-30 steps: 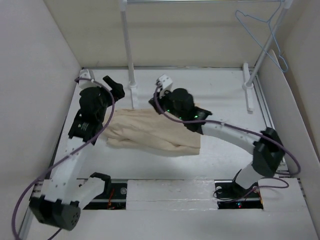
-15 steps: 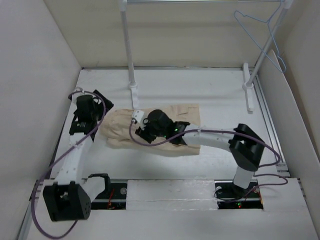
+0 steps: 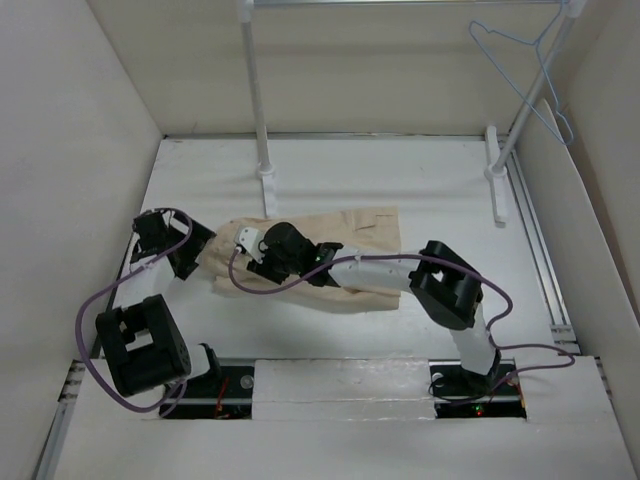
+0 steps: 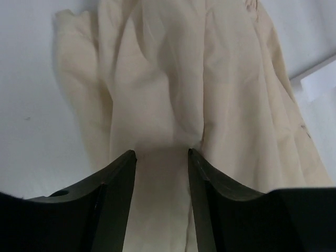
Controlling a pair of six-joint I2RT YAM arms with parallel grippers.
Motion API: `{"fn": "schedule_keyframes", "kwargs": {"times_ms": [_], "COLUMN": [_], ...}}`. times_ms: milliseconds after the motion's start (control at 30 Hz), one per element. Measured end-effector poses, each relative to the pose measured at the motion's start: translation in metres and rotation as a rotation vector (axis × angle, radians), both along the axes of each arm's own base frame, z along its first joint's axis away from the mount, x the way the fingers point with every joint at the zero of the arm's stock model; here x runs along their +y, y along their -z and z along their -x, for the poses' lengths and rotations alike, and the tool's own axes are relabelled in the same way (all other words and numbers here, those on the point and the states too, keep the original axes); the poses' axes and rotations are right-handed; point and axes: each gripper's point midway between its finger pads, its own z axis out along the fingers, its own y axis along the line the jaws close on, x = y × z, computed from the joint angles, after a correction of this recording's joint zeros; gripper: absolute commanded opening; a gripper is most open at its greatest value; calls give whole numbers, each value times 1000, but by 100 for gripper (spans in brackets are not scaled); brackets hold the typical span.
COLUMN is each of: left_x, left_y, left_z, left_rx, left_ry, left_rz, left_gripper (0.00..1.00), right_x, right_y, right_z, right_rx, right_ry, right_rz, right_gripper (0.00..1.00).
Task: Place the trousers on the hanger
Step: Fold the trousers at the center of the board.
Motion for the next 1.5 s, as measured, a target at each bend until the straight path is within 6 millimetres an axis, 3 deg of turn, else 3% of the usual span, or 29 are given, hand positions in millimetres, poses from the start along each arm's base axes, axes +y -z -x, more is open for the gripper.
{"fn": "schedule_keyframes", "kwargs": {"times_ms": [67, 100, 133, 200, 267, 333, 400, 533, 600, 767, 867, 933, 1033, 1067, 1167, 1233, 1267, 1333, 1433, 1467, 1500], "left_x": [-9, -12, -14, -17, -22, -27, -29, -30, -31, -40, -40, -41, -39, -37, -33, -31, -29, -24, -12, -8, -2], "left_y": [13, 17, 19, 19, 15, 11, 6, -4, -17, -82, -110, -102, -50, -30, 7, 14, 14, 6, -36, -56, -88], "left_z": [10, 11, 11, 7, 0, -7, -12, -16, -22, -30, -22, -10, 12, 20, 35, 35, 34, 29, 11, 4, -6], "left_rx": [30, 33, 31, 17, -14, -43, -70, -96, -125, -286, -388, -393, -282, -228, -104, -78, -72, -75, -152, -191, -264], "left_ry": [19, 23, 26, 30, 42, 54, 60, 64, 73, 127, 131, 120, 69, 47, 0, -21, -27, -31, -37, -36, -39], "left_rz": [40, 54, 64, 77, 84, 93, 95, 97, 94, 42, -4, -13, 10, 21, 47, 63, 64, 52, -17, -53, -108], "left_gripper": [99, 99, 93, 86, 60, 16, 0, 0, 0, 0, 0, 0, 2, 25, 69, 76, 81, 82, 81, 81, 81], "right_x": [1, 3, 2, -1, -1, -2, -4, -16, -24, -33, -32, -33, -36, -37, -45, -49, -50, -53, -59, -63, -68], "right_y": [10, 15, 18, 23, 22, 19, 14, 1, -14, -67, -79, -65, -29, -16, 15, 24, 25, 24, 16, 10, 0], "right_z": [-4, -5, -6, -6, -7, -8, -8, -2, 2, 13, 22, 32, 45, 49, 56, 58, 59, 60, 66, 67, 67], "right_rx": [0, 0, -1, 0, -6, -12, -18, -31, -45, -103, -114, -92, -36, -17, 29, 46, 49, 56, 75, 74, 74], "right_ry": [9, 10, 13, 19, 27, 32, 36, 39, 37, 8, -17, -44, -77, -84, -91, -91, -91, -98, -125, -131, -136], "right_rz": [29, 39, 49, 70, 70, 67, 61, 41, 19, -74, -108, -99, -45, -22, 45, 74, 78, 84, 85, 79, 65], "right_gripper": [40, 32, 14, 5, 0, 0, 0, 0, 0, 0, 0, 0, 0, 0, 0, 17, 33, 42, 49, 51, 51]}}
